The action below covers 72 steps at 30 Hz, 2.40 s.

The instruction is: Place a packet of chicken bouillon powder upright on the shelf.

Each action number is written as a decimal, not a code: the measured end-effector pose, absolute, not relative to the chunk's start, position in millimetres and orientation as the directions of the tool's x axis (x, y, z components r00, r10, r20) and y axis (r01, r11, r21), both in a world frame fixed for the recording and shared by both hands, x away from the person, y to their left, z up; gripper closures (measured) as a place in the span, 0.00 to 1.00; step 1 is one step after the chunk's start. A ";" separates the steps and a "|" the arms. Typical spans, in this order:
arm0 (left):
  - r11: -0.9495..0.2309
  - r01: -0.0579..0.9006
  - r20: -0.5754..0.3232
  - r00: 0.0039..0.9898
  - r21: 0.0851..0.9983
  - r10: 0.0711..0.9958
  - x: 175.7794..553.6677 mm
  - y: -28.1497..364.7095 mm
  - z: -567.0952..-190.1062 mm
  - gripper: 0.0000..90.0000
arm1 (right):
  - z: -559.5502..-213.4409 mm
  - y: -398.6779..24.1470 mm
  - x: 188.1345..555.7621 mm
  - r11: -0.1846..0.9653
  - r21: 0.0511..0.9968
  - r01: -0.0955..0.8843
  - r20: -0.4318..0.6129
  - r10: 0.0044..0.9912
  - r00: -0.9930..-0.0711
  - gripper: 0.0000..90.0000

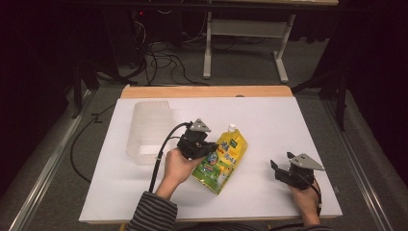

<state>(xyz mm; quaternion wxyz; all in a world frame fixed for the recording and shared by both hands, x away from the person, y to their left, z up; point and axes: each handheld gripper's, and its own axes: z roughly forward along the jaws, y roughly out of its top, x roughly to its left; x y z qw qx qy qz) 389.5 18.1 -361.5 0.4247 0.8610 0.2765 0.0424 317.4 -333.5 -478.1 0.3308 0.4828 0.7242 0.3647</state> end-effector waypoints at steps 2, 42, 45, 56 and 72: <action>-0.484 0.431 -0.149 0.843 0.762 0.517 388.3 21.6 -355.5 1.00 | -478.1 -333.4 317.5 0.275 0.846 0.458 -0.133 0.939 -0.318 0.32; -0.411 0.387 0.065 0.658 0.826 0.750 420.9 128.5 -288.8 1.00 | -478.2 -333.6 317.8 0.270 0.845 0.462 -0.128 0.940 -0.316 0.32; -0.434 0.396 0.089 0.647 0.809 0.758 426.0 130.1 -293.6 1.00 | -478.2 -333.7 318.3 0.275 0.842 0.465 -0.132 0.939 -0.317 0.32; -0.457 0.394 0.122 0.637 0.797 0.761 437.8 128.1 -308.9 1.00 | -478.4 -333.4 318.8 0.280 0.840 0.464 -0.135 0.937 -0.321 0.32; -0.475 0.427 0.123 0.631 0.769 0.766 433.8 141.4 -325.4 0.99 | -478.5 -333.2 318.7 0.281 0.840 0.463 -0.136 0.937 -0.321 0.32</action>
